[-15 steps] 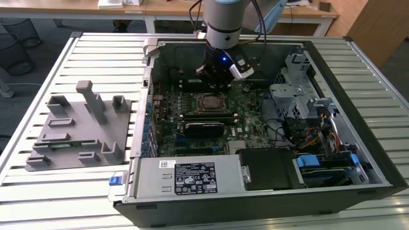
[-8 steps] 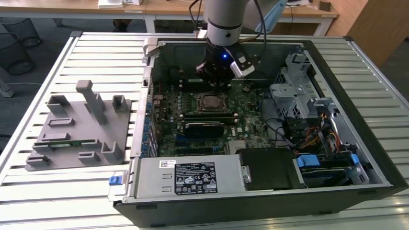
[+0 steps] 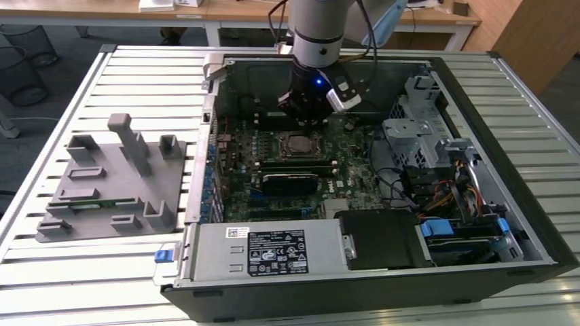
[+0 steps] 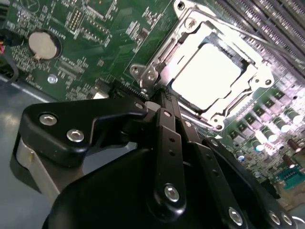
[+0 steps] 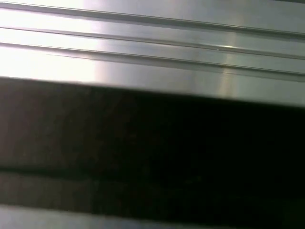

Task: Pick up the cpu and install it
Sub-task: 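Install the first cpu locking lever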

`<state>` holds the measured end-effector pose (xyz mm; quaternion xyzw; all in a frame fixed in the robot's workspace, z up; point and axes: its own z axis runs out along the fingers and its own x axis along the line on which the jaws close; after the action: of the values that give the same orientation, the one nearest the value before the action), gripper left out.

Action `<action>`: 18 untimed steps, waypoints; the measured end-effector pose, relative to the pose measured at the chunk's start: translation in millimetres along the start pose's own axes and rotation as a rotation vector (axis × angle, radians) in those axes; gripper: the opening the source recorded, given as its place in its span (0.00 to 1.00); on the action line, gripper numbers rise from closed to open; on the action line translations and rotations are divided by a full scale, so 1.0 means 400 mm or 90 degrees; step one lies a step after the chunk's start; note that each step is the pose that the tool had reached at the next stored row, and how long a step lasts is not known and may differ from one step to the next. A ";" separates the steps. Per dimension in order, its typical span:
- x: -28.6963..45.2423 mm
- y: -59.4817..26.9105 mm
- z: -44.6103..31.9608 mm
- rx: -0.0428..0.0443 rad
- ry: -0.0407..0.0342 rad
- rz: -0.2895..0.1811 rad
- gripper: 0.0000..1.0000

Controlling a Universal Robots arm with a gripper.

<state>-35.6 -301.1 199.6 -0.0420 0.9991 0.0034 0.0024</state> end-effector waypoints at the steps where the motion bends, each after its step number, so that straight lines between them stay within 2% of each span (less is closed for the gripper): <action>1: 0.000 0.000 0.001 0.0047 0.0005 0.000 0.11; 5: 0.000 0.000 0.007 0.0211 0.0021 0.000 0.11; 6: 0.000 0.000 0.009 0.0237 0.0024 0.000 0.11; 8: 0.000 -0.001 0.011 0.0242 0.0026 0.000 0.11; 9: 0.000 -0.001 0.011 0.0218 0.0026 0.000 0.11; 10: 0.001 -0.001 0.011 0.0147 0.0022 0.000 0.11; 12: 0.002 -0.003 0.009 -0.0054 0.0022 0.000 0.11; 14: 0.002 -0.002 0.011 -0.0215 0.0012 0.000 0.11; 16: 0.002 -0.003 0.010 -0.0300 0.0009 0.000 0.11; 18: 0.002 -0.003 0.009 -0.0353 0.0015 0.000 0.11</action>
<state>-36.2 -302.2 195.9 -0.0420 0.9986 0.0310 0.0000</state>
